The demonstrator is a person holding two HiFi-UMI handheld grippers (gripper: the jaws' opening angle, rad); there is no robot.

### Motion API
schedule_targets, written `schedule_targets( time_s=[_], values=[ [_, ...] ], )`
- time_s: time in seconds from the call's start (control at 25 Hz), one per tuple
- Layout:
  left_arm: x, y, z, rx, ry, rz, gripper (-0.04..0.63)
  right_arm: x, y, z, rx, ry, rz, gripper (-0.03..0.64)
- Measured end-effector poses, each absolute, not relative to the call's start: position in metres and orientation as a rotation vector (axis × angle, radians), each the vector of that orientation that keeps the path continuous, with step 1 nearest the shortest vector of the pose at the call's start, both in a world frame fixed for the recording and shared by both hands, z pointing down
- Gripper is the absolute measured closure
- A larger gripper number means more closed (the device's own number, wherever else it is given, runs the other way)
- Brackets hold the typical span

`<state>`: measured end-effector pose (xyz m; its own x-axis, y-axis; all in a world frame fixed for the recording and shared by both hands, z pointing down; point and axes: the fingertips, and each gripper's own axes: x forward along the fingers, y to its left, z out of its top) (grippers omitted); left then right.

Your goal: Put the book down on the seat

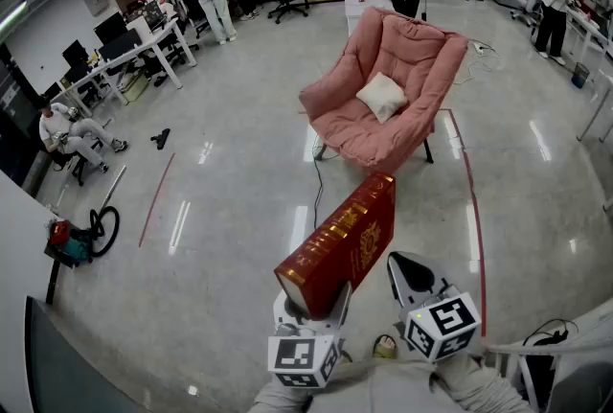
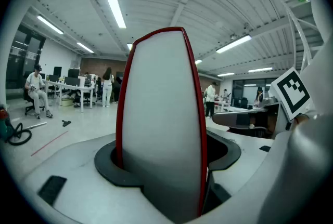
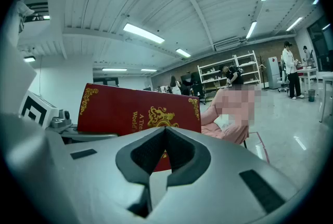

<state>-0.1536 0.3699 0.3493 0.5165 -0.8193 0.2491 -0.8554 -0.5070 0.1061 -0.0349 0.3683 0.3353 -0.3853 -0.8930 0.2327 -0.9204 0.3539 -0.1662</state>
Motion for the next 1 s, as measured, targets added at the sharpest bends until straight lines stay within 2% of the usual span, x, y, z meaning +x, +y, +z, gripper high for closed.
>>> schedule_targets(
  time_s=[0.48, 1.0],
  values=[
    [-0.144, 0.393, 0.344, 2.564, -1.440, 0.215, 0.258, -0.040, 0.392, 0.337, 1.638, -2.502, 0.355, 0.612],
    [-0.118, 0.372, 0.340, 2.556, -1.486, 0.215, 0.258, -0.005, 0.382, 0.341, 1.637, -2.526, 0.387, 0.612]
  ],
)
